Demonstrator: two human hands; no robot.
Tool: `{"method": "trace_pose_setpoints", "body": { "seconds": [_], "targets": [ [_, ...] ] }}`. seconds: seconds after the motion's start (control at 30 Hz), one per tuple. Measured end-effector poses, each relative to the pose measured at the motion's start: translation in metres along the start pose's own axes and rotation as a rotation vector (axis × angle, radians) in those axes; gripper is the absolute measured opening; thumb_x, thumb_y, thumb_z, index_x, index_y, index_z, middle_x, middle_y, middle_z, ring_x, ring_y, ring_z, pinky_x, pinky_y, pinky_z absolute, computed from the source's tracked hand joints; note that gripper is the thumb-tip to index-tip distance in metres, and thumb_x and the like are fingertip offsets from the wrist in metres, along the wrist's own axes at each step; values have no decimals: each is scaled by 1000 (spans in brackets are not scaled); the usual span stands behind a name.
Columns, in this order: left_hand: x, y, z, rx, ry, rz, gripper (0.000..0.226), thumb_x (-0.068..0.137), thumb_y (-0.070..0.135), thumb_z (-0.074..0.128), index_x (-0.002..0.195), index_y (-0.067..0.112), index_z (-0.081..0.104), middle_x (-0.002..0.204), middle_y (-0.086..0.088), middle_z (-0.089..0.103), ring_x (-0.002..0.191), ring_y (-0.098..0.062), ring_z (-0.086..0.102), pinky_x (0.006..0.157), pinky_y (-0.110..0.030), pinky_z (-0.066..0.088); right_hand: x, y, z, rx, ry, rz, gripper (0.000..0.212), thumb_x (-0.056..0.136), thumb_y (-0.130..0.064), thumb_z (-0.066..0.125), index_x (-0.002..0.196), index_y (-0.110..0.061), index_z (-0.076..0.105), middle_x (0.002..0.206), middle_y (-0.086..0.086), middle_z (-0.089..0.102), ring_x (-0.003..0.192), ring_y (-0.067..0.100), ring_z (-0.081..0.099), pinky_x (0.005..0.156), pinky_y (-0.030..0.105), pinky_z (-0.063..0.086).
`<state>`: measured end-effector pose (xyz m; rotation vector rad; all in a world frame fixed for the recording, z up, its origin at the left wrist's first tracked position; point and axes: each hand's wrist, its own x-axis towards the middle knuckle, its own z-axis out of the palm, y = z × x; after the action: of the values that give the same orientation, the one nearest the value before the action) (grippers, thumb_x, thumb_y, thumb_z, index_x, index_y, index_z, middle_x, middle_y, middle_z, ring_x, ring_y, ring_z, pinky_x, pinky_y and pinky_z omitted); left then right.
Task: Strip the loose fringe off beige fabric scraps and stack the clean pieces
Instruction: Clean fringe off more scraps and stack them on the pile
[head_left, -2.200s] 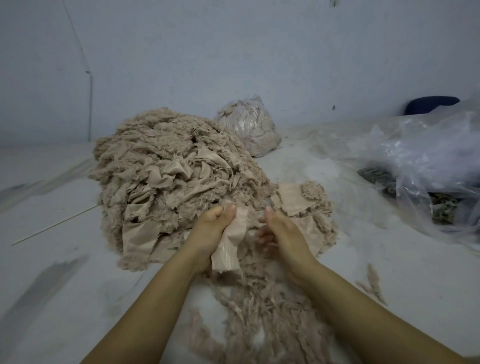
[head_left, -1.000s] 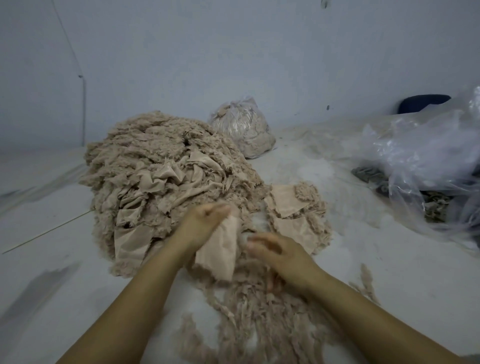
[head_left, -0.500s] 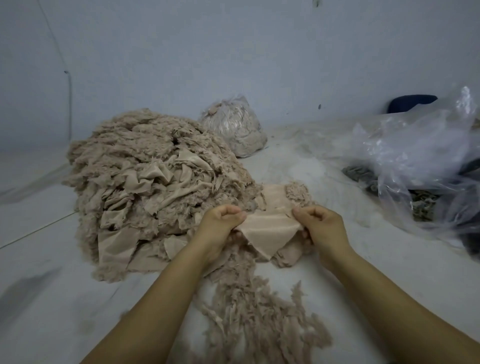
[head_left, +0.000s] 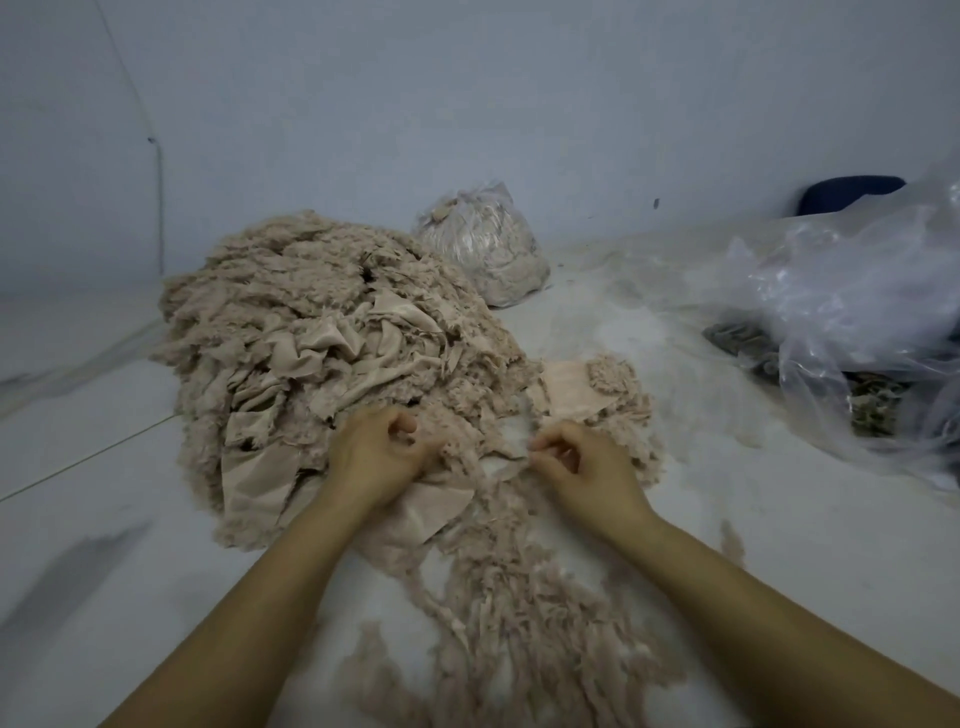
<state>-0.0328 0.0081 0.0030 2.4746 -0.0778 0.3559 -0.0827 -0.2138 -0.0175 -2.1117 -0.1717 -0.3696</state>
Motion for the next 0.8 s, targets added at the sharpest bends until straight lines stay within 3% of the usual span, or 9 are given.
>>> {"method": "trace_pose_setpoints", "body": {
  "seconds": [0.07, 0.13, 0.2, 0.33, 0.43, 0.57, 0.67, 0.73, 0.8],
  "targets": [
    [-4, -6, -12, -40, -160, -65, 30, 73, 42, 77, 76, 17, 61, 95, 1, 62, 88, -17, 59, 66, -26, 44, 1, -10, 15, 22, -90, -2, 12, 92, -16, 60, 88, -28, 62, 85, -12, 59, 71, -5, 51, 65, 5, 38],
    [-12, -11, -19, -86, -337, -59, 22, 79, 23, 75, 68, 16, 57, 67, 13, 60, 62, -5, 54, 53, -19, 39, 4, -18, 26, -6, -185, 12, 10, 93, -20, 60, 100, -21, 66, 91, -8, 60, 75, -2, 52, 67, 5, 37],
    [-21, -12, -21, -155, -390, -25, 25, 84, 11, 69, 64, 18, 57, 44, 16, 51, 41, 3, 42, 42, -12, 33, 5, -26, 35, -18, -269, 5, 19, 90, -27, 65, 107, -18, 67, 99, -5, 61, 85, 5, 56, 71, 10, 38],
    [-31, -3, -24, -459, -449, 21, 16, 90, 5, 61, 76, 13, 60, 40, 13, 47, 33, 3, 37, 37, -7, 29, 4, -39, 48, 41, -325, -14, 25, 81, -34, 74, 99, -18, 68, 90, -11, 58, 83, 3, 55, 70, 15, 40],
    [-32, 2, -25, -677, -422, -20, 9, 91, 3, 57, 85, 7, 62, 43, 10, 49, 34, 2, 39, 35, -10, 31, 5, -39, 50, 246, -300, 71, 18, 81, -23, 76, 74, -15, 60, 67, -7, 57, 61, 6, 49, 61, 21, 40],
    [-20, -10, -19, -719, -170, -195, 15, 94, 5, 52, 102, 1, 65, 43, 4, 49, 37, -6, 41, 38, -16, 34, 6, -32, 45, 247, -216, 112, 27, 88, -20, 67, 69, -19, 47, 62, -10, 49, 55, 3, 42, 55, 18, 34],
    [-11, -21, -15, -611, 27, -254, 22, 95, 10, 54, 114, 6, 62, 71, -4, 61, 56, -9, 54, 52, -20, 44, 6, -24, 36, 366, -188, 168, 28, 88, -15, 67, 70, -19, 46, 56, -14, 49, 54, 6, 40, 52, 19, 32],
    [-13, -22, -11, -352, 77, -86, 31, 92, 19, 60, 123, 14, 59, 110, -6, 55, 89, -13, 56, 78, -22, 48, 5, -22, 33, 454, -171, 170, 29, 82, -7, 72, 71, -19, 49, 63, -10, 50, 58, 7, 41, 55, 20, 35],
    [-20, -15, -8, -200, 58, 175, 40, 88, 27, 65, 126, 21, 56, 123, 3, 40, 108, -6, 44, 91, -16, 39, 5, -23, 31, 455, -162, 145, 30, 79, -4, 75, 73, -20, 50, 70, -5, 48, 60, 6, 40, 56, 21, 37]
  ]
}}
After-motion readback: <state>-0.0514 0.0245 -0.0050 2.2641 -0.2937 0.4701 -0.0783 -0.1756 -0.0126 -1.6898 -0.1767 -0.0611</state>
